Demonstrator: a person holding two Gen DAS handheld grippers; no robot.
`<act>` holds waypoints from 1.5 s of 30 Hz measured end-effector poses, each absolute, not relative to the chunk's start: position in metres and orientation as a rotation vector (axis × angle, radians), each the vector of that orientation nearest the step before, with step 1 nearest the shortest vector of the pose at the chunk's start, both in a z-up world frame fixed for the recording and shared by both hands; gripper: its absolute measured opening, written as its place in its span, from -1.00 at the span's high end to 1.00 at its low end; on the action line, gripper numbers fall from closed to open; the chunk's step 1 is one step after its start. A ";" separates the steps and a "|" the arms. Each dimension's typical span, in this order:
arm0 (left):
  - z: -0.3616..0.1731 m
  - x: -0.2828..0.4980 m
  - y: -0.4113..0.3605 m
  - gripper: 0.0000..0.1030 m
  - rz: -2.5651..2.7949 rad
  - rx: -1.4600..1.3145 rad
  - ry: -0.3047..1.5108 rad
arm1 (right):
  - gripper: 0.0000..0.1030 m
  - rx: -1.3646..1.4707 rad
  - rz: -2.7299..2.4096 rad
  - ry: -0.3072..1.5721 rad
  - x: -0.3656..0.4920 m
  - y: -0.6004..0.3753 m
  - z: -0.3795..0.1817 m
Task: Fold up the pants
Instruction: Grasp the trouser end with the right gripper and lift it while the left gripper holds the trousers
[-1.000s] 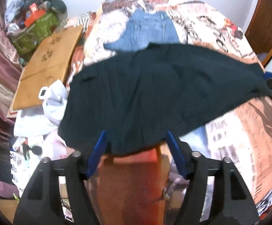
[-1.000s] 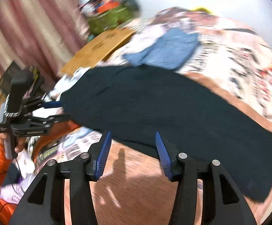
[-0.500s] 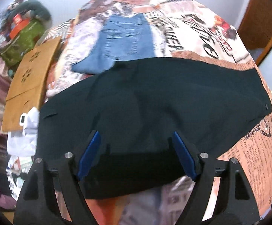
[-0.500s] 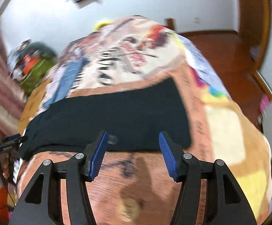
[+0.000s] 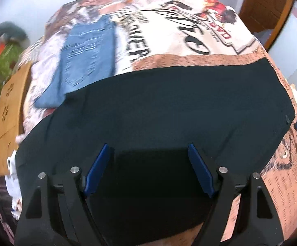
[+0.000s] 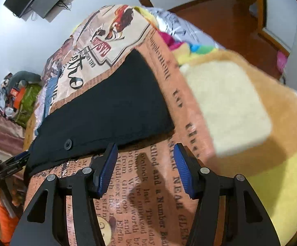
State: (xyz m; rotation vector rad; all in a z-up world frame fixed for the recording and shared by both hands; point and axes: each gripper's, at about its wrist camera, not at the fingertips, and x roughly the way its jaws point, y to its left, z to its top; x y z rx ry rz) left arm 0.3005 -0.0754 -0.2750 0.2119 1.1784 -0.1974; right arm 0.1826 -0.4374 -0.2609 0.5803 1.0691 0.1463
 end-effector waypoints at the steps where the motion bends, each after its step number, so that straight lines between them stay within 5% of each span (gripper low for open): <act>1: -0.277 0.304 -0.082 -0.53 -0.208 0.221 1.182 | -0.03 0.597 0.153 1.074 0.183 -0.437 -0.264; 19: -0.301 0.333 -0.159 -0.92 -0.356 0.255 1.245 | -0.07 0.692 0.155 1.002 0.215 -0.428 -0.270; 24: -0.304 0.337 -0.171 -0.95 -0.361 0.256 1.252 | 0.66 0.613 0.112 0.972 0.227 -0.426 -0.265; 26: -0.304 0.338 -0.176 -0.95 -0.369 0.269 1.246 | 0.81 0.601 0.104 0.953 0.229 -0.429 -0.262; 45: -0.220 0.298 -0.124 -0.95 -0.251 0.263 0.971 | 0.88 0.379 0.180 0.711 0.229 -0.375 -0.150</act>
